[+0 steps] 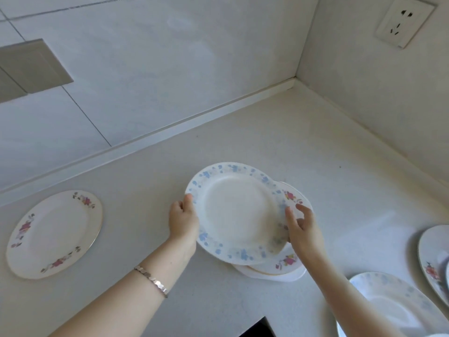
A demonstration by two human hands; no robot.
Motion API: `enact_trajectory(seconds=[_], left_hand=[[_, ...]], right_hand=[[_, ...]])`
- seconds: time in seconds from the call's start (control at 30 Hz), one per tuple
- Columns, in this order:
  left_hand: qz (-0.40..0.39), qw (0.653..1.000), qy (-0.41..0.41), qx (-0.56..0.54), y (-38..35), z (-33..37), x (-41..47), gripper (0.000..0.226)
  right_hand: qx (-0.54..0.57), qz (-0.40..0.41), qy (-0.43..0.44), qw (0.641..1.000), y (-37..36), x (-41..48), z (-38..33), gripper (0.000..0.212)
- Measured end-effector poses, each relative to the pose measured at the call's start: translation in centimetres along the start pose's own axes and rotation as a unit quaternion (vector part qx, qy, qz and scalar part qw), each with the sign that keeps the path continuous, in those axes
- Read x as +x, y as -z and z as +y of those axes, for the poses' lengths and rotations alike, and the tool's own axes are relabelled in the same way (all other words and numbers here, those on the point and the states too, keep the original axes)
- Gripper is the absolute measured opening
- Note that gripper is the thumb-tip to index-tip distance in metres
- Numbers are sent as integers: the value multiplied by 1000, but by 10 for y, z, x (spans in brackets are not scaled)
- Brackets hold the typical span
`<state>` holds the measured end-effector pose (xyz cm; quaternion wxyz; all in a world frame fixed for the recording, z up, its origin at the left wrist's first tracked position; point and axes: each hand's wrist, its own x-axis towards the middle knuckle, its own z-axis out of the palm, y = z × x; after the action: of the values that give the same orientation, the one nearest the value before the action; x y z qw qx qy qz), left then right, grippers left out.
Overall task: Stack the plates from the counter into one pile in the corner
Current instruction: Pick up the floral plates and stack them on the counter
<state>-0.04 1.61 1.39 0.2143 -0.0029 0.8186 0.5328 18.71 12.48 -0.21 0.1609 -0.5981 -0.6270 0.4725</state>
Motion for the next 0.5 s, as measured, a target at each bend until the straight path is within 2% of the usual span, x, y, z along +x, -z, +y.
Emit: enact_trajectory(seconds=[0.1, 0.17, 0.23, 0.33, 0.5], left_hand=[[-94, 995, 9, 30, -20, -10, -4, 28], [-151, 983, -37, 102, -28, -10, -6, 29], [-199, 954, -86, 209, -33, -7, -6, 29], [-246, 896, -116, 351, -40, -7, -4, 34], [-262, 819, -137, 492, -40, -11, 2, 44]], right_hand=[[-1, 36, -16, 999, 13, 4, 3, 55], [6, 52, -22, 998, 25, 3, 10, 53], [-8, 63, -21, 998, 35, 0, 19, 53], [-47, 73, -35, 996, 39, -1, 37, 56], [-97, 76, -46, 991, 32, 0, 47, 57]])
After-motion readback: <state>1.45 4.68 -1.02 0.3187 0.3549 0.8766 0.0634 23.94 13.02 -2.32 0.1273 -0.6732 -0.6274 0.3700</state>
